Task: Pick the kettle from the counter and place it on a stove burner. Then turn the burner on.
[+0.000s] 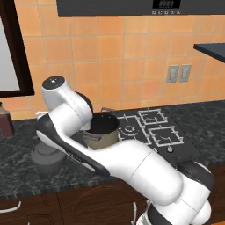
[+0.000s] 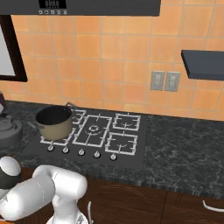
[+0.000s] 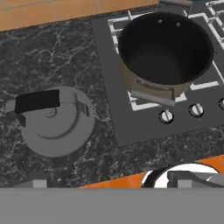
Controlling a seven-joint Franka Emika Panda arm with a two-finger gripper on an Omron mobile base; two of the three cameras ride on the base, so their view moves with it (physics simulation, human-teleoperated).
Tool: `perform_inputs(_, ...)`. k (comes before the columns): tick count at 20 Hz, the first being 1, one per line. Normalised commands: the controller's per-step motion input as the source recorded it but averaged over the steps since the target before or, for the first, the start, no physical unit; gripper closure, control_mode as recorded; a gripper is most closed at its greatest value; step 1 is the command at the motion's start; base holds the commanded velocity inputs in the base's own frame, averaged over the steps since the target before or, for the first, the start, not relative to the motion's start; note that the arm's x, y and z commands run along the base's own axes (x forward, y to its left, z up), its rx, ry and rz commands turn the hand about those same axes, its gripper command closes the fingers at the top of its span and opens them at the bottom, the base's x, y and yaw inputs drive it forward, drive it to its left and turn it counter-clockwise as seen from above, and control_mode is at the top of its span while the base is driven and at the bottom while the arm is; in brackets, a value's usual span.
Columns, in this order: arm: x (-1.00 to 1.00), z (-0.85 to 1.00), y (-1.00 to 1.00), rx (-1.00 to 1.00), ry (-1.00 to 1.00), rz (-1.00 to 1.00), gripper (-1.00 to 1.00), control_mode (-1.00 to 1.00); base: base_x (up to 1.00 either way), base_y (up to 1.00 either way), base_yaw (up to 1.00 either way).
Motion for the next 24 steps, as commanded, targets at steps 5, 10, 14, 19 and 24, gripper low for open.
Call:
perform_inputs(5, 0.28, -0.48, 0.18, 0.13, 0.0, -0.25, -1.0, -1.0, 0.0, 0.0, 0.0)
perform_inputs(10, 0.33, -0.5, 0.02, 0.19, 0.0, -0.3, -1.0, -1.0, 0.0, 0.0, 0.0)
perform_inputs(14, 0.26, -0.4, 0.07, 0.17, 0.0, -0.34, -1.0, -1.0, 0.0, 0.0, 0.0)
perform_inputs(19, 0.1, -0.05, 0.56, 0.04, -0.02, -0.37, -1.0, -1.0, 0.0, 0.0, 0.0)
perform_inputs(24, 0.09, -0.01, 0.51, 0.0, 0.0, -0.26, -1.0, -1.0, 0.0, 0.0, 0.0)
